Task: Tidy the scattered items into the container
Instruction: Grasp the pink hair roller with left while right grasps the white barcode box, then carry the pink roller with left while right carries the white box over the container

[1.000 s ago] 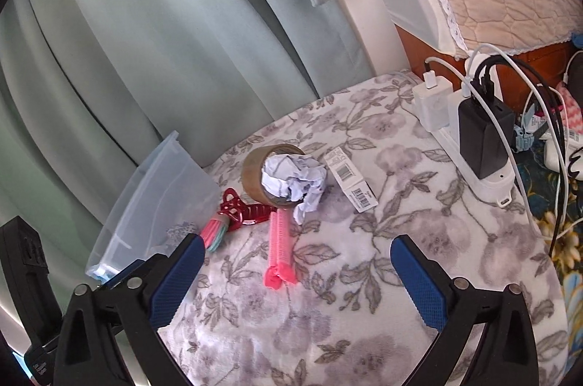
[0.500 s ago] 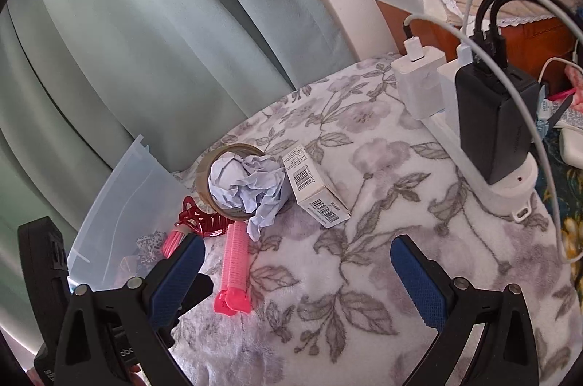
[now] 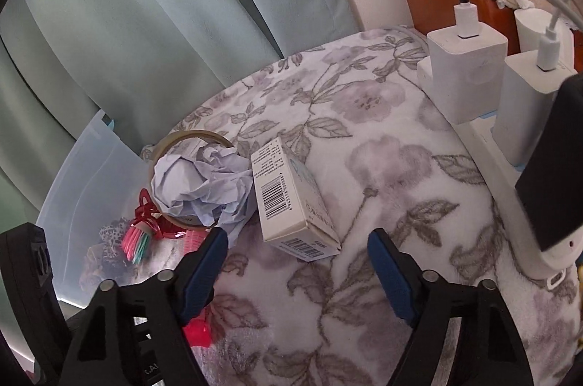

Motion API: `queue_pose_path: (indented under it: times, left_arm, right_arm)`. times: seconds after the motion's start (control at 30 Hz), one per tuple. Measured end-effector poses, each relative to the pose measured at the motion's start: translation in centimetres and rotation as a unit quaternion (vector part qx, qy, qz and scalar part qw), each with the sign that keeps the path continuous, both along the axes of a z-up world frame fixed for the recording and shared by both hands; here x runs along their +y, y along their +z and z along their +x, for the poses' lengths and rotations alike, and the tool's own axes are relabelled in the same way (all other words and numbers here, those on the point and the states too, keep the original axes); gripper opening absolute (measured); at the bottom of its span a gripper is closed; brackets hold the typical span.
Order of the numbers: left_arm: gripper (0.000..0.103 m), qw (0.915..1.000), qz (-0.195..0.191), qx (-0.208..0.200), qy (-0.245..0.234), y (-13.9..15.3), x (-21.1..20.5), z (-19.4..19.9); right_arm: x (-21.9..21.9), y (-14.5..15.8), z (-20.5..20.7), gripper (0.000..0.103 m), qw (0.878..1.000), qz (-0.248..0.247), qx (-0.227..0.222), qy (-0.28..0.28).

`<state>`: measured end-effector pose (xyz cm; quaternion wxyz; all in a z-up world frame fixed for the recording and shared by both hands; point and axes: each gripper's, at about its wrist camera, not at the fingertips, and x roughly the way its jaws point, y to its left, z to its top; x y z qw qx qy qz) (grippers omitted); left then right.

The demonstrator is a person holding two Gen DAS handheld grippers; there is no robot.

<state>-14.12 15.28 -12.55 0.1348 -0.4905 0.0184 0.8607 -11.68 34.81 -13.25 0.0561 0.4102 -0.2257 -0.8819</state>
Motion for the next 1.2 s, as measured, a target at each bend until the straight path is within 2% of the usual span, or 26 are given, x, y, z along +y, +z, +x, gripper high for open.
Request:
queue_pose_path:
  times: [0.1, 0.17, 0.23, 0.3, 0.33, 0.4, 0.47, 0.6, 0.77, 1.0, 1.2]
  left_arm:
    - [0.052, 1.0, -0.002, -0.009, -0.002, -0.5, 0.3, -0.4]
    - [0.052, 0.9999, -0.004, -0.011, -0.003, -0.7, 0.3, -0.5]
    - [0.05, 0.9999, -0.005, -0.011, -0.005, -0.8, 0.3, -0.6]
    - [0.04, 0.9999, -0.011, -0.008, -0.002, -0.7, 0.2, -0.6]
    - [0.038, 0.9999, -0.011, -0.007, 0.003, -0.7, 0.0, -0.6]
    - [0.03, 1.0, -0.004, -0.006, 0.007, -0.4, -0.3, -0.5]
    - [0.029, 1.0, -0.007, -0.001, 0.006, -0.3, -0.2, -0.3]
    - [0.029, 0.9999, 0.003, 0.0, 0.011, 0.3, -1.2, 0.8]
    - [0.029, 0.9994, 0.021, 0.013, 0.023, 2.4, -2.5, 2.4]
    - [0.029, 0.9966, 0.052, 0.06, 0.021, 6.8, -3.8, 4.8]
    - [0.029, 0.9906, 0.082, 0.107, 0.024, 11.0, -5.6, 7.3]
  right_arm:
    - [0.0, -0.2, -0.7, 0.064, 1.0, 0.006, 0.002, 0.006]
    - [0.1, -0.5, -1.2, 0.056, 1.0, 0.0, 0.002, 0.007]
    - [0.0, -0.9, -1.7, 0.052, 1.0, -0.004, -0.002, 0.01]
    - [0.0, -1.1, -1.9, 0.052, 1.0, -0.009, -0.003, 0.009]
    - [0.1, -1.1, -1.9, 0.051, 1.0, -0.013, -0.001, 0.007]
    - [0.2, -1.0, -1.9, 0.045, 1.0, -0.022, 0.0, 0.005]
    - [0.3, -1.0, -1.9, 0.036, 1.0, -0.029, -0.004, 0.002]
    - [0.3, -0.7, -1.3, 0.033, 0.999, -0.031, -0.011, -0.011]
    - [0.0, 1.5, 1.3, 0.031, 0.999, -0.038, 0.004, -0.015]
    - [-1.5, 6.0, 5.6, 0.031, 0.998, -0.042, 0.038, -0.015]
    - [-2.8, 11.0, 8.8, 0.031, 0.995, -0.039, 0.086, -0.01]
